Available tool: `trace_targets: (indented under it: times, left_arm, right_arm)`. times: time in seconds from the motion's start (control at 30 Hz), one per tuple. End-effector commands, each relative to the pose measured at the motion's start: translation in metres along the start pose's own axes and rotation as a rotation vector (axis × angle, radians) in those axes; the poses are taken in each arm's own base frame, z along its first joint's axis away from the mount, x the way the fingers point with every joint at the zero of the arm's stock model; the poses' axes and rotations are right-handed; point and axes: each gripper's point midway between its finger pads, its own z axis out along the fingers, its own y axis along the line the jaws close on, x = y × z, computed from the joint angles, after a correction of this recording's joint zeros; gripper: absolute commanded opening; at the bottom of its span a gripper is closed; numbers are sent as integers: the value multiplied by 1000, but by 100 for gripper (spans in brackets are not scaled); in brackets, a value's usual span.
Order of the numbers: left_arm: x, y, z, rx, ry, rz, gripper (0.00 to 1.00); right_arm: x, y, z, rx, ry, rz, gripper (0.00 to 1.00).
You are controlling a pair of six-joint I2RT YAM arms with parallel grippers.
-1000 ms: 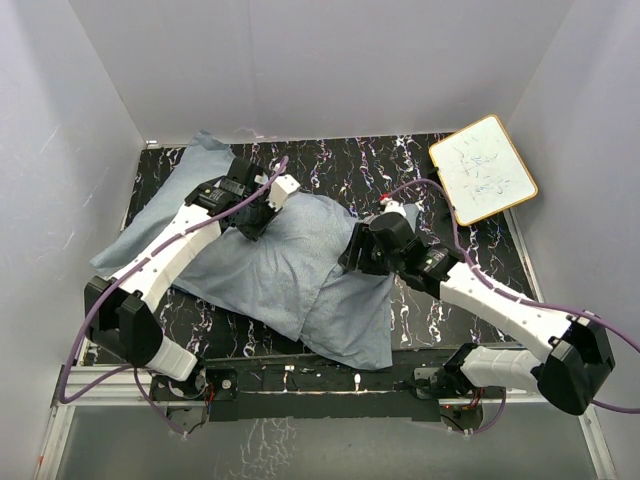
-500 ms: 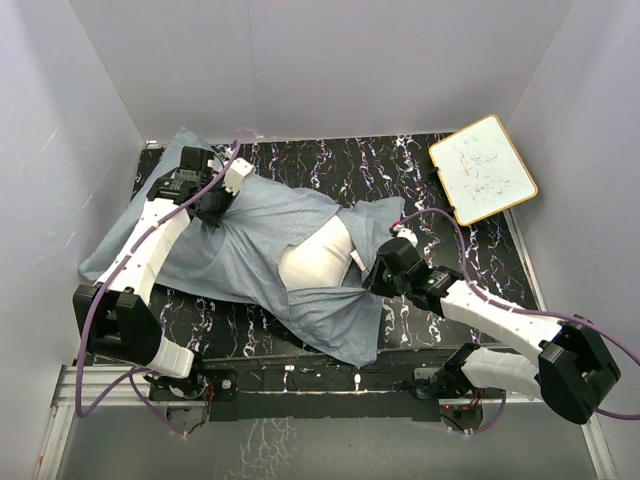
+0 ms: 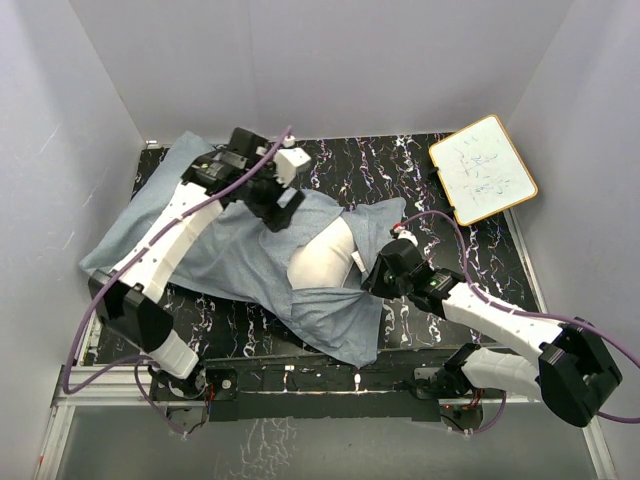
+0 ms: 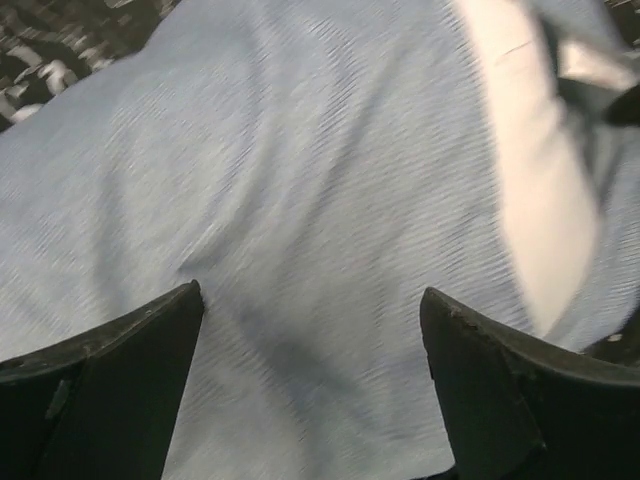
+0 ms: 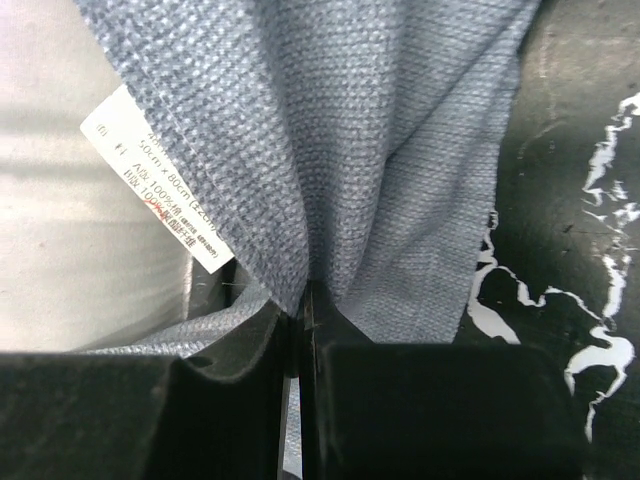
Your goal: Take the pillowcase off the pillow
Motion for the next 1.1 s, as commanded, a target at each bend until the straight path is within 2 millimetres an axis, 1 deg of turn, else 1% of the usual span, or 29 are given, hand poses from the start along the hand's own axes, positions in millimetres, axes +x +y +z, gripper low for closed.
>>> trace_targets:
  times: [0.0,0.07,0.17,0.27,0.4,0.47,0.53,0.6,0.63,0.67,0.7,0.73,0.83,0.9,0.93,1.0,1.07]
  left_arm:
    - [-26,-44,17,162,9,-85,92]
    - [-32,-50,26,191,0,-120,94]
    - [-26,-57,43,200,16,-110,96]
    - [-13,-63,53,203,46,-98,96]
    - [-3,-62,57,134,52,-26,91]
    - [5,-58,57,94,58,9,79]
    - [13,-45,55,19,74,57,66]
    - [23,-25,52,-95,99,101,47]
    - [25,-19,51,-128,97,126,36]
    - [27,-7,47,-196,101,151,27]
    - [26,2,43,-244,97,175,20]
    - [25,9,39,-279,91,193,15]
    - [13,26,21,-346,51,197,6]
    - [3,37,7,-377,22,181,2]
    - [-3,41,0,-395,3,180,2]
    - [-15,46,-13,-419,-38,182,0]
    - [-22,44,-21,-410,-70,180,0]
  right_arm:
    - [-15,47,-7,-189,-9,4,8]
    - [-18,61,-10,-258,-14,19,8]
    - [-18,73,-12,-318,-6,53,8]
    - [-17,75,-12,-331,1,63,8]
    - [-14,69,-7,-305,3,55,8]
    - [-11,61,-2,-275,8,46,8]
    - [-8,52,2,-242,9,40,8]
    - [-4,41,7,-207,10,42,8]
    - [-1,34,9,-189,12,46,8]
    - [2,27,12,-168,14,50,8]
    - [5,18,15,-142,17,54,8]
    - [8,9,18,-117,20,60,8]
    - [19,-22,24,-33,35,93,8]
    - [21,-40,25,20,34,117,8]
    - [20,-46,25,41,27,125,8]
    - [10,-50,21,76,-3,117,8]
    - [-9,-45,12,104,-44,107,8]
